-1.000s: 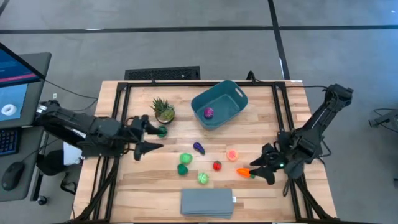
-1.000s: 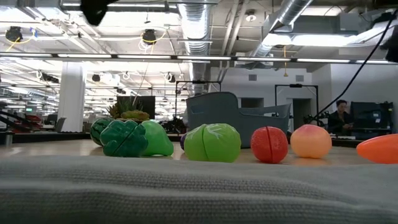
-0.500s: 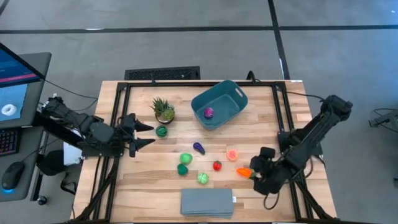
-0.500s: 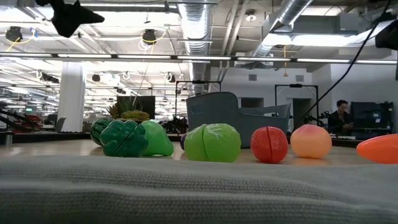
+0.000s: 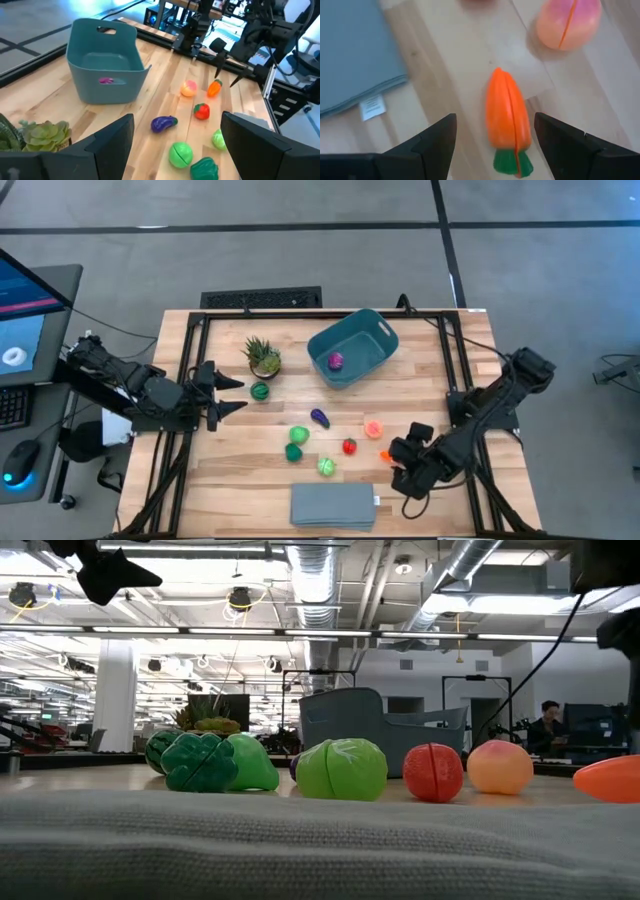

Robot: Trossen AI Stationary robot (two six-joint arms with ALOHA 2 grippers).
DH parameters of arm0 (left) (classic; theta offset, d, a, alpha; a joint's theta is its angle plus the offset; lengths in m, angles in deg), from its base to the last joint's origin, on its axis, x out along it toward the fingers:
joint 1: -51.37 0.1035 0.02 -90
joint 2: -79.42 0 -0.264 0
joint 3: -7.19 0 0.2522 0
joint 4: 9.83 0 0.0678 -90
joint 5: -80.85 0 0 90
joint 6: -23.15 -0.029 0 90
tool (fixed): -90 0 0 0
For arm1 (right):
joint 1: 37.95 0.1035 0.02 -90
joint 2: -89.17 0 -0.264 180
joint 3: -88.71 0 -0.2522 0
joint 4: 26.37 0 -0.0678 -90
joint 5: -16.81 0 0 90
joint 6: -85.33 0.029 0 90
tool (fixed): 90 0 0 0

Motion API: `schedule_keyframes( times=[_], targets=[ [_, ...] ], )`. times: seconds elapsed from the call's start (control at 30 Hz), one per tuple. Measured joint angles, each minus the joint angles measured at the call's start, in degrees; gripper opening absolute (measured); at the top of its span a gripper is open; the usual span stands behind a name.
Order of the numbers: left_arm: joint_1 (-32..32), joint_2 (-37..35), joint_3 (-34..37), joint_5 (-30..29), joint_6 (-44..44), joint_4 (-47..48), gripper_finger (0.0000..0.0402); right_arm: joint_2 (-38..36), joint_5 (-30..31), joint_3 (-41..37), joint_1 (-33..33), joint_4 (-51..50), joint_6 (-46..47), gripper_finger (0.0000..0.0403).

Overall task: Pick and placing Produce into tupperware
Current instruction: Put the carrot into the bin

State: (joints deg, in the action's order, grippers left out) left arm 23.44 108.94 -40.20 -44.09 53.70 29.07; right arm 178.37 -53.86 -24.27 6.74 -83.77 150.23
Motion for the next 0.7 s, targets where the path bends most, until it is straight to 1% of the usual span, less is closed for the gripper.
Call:
schedule_keyframes(
  times=[0.3,0.43,0.57,0.7],
  targets=[
    [0.0,0.02,0.0,0.63,-0.59,0.02,0.0286,3.11,-2.38,0.0,-3.56,0.01,-1.92,0.029],
    [0.0,0.02,0.0,1.26,-0.66,0.31,0.0286,3.11,-3.17,-0.62,-3.79,-0.51,-1.92,0.029],
    [0.0,0.02,0.0,1.29,-0.61,1.79,0.0286,3.11,-5.96,-1.16,-3.96,-0.47,-2.25,0.029],
    [0.0,0.02,0.0,1.25,-0.59,2.73,0.0286,3.11,-6.03,-1.16,-3.98,-0.26,-2.4,0.029]
  ],
)
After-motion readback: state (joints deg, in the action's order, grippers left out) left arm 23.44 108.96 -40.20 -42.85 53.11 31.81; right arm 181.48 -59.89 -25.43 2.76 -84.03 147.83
